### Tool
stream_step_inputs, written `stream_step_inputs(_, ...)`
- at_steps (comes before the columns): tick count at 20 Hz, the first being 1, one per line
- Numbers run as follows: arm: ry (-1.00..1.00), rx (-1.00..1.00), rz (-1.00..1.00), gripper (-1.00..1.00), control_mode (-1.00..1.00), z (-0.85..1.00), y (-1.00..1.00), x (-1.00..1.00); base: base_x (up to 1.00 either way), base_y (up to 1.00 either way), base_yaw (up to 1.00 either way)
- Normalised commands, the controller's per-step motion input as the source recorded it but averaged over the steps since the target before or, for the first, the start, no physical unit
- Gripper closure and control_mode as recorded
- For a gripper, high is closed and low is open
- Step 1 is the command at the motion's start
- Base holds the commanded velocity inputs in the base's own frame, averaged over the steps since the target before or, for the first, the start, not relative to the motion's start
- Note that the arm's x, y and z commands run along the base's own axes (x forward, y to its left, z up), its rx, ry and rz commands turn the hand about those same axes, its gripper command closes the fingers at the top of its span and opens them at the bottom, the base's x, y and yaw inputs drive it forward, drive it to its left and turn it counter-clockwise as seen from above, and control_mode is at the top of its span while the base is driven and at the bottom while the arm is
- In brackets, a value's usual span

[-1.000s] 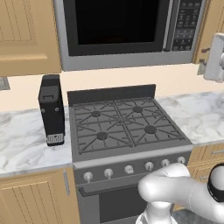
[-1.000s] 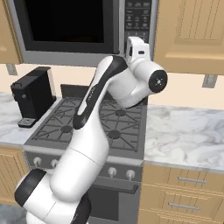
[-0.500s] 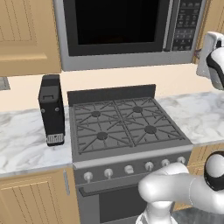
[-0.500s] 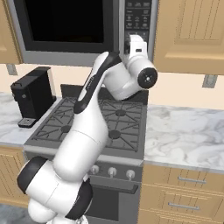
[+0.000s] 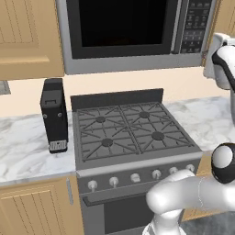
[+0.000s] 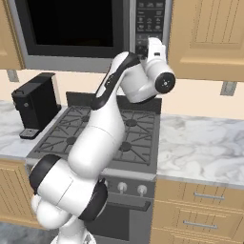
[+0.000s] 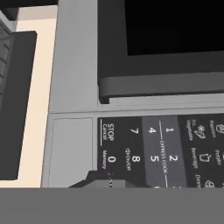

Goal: Pick the corn from the sink and place it in the bowl. Then pick the bowl and place it in the microwave. Then close the microwave door and press the start button.

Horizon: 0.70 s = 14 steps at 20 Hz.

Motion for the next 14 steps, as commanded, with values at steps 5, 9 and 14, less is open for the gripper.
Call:
stream_step_inputs(5, 0.0, 0.0, -0.02, 1.0, -1.0, -0.06, -0.04, 0.52, 0.0, 0.0, 0.0)
stream_step_inputs(9, 0.0, 0.0, -0.01, 1.0, -1.0, -0.01, -0.24, 0.46, 0.0, 0.0, 0.0)
stream_step_inputs(14, 0.0, 0.0, 0.0, 1.0, -1.0, 0.0, -0.34, 0.43, 0.0, 0.0, 0.0)
